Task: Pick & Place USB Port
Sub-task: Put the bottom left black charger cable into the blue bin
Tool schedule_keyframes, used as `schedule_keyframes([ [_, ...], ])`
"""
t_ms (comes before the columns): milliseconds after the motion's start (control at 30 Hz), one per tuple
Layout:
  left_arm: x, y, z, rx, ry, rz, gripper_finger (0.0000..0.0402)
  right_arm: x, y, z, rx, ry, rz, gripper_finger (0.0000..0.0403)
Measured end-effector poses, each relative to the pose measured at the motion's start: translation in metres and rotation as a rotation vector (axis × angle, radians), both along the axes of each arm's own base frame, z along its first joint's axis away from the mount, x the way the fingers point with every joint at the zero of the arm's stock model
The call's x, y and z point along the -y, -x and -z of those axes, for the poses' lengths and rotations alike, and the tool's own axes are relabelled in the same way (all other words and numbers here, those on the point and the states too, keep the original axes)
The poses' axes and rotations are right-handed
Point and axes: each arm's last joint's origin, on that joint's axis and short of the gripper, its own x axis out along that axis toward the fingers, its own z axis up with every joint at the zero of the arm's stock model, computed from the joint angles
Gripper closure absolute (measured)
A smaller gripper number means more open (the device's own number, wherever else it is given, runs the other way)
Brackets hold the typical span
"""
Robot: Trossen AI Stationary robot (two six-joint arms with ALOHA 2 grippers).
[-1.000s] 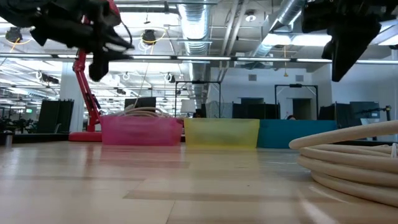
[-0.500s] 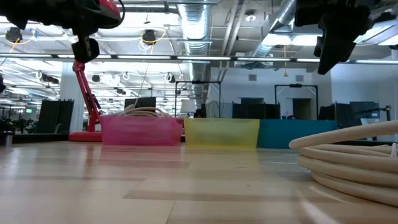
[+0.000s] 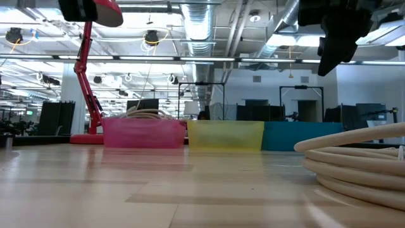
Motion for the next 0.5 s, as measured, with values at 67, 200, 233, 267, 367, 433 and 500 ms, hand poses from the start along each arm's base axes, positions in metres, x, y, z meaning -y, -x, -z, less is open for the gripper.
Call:
schedule_keyframes([
  [67,0.008,-0.005,0.001,-0.051,0.069,0.016,0.0398,0.0,-0.001,0.0,0.007,-0.002,0.0,0.0327],
  [200,0.029,-0.016,0.011,-0.197,0.225,0.062,0.0398,0.0,-0.001,0.0,0.007,-0.002,0.0,0.0327],
  [233,0.035,-0.019,0.013,-0.237,0.266,0.073,0.0398,0.0,-0.001,0.0,0.007,-0.002,0.0,0.0327],
  [267,0.041,-0.021,0.016,-0.279,0.302,0.083,0.0398,0.0,-0.001,0.0,0.007,-0.002,0.0,0.0327],
  [367,0.059,-0.027,0.024,-0.407,0.417,0.097,0.0398,0.0,-0.001,0.0,0.007,0.002,-0.008,0.0327],
  [433,0.071,-0.03,0.03,-0.495,0.489,0.099,0.0398,0.0,-0.001,0.0,0.008,0.008,-0.005,0.0327],
  [500,0.083,-0.03,0.038,-0.584,0.55,0.102,0.0398,0.001,-0.001,0.0,0.015,0.033,0.006,0.0327],
])
